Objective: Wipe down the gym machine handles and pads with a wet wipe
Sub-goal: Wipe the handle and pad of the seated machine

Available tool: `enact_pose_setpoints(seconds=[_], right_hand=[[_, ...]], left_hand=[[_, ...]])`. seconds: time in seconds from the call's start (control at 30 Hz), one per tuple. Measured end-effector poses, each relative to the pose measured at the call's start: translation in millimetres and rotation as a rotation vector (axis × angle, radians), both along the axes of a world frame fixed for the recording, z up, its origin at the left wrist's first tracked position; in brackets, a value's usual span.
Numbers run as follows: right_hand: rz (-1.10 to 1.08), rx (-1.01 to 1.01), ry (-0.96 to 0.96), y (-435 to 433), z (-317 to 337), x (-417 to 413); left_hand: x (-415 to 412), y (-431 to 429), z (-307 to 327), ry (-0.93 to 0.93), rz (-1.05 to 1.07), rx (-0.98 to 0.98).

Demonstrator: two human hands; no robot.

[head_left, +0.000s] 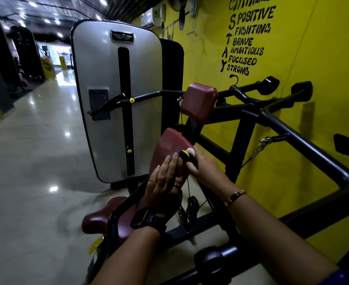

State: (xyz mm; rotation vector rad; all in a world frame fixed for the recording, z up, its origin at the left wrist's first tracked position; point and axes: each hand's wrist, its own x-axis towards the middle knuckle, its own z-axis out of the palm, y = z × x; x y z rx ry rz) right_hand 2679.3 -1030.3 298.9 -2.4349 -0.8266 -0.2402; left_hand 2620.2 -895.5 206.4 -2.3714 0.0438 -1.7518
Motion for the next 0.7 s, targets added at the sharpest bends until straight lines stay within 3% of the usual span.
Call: enact_pose_setpoints(seconds=[0.07, 0.23, 0.3, 0.37, 0.47, 0.53, 0.6, 0.7], right_hand=[[0.002, -0.081, -0.040, 0.8, -1.8, 0.8], [-0.040, -0.174, -0.225, 3.5, -5.9, -10.4], [-0.098, -0.108, -0.329, 0.7, -1.5, -16.3], [-0.125, 0.116, -0.365, -4.3, 2.1, -17.4], [-0.151, 0.579, -0.144, -9.6, 7.8, -10.9], [-0.111, 0.754, 0.026, -7.1, 9.2, -8.0], [0.029, 0.786, 0.138, -0.4, 8.4, -8.6], [0.237, 0.525, 0.211, 9.8, 9.6, -23.3]], left_hand=[[-2.3, -1.7, 2.2, -0.019, -0.085, -0.029], [-6.1, -1.7, 3.5, 0.009, -0.040, 0.020], [-6.6, -2.3, 4.0, -0.012, -0.033, 0.026], [-6.7, -5.4, 8.4, -0.017, -0.070, -0.002], [-8.6, -6.7, 10.4, -0.029, -0.066, 0.007], [-6.2, -4.8, 8.9, -0.037, -0.079, 0.017], [-5.6, -5.1, 8.3, -0.059, -0.059, 0.041], [-7.4, -6.9, 17.4, -0.066, -0.035, 0.046]])
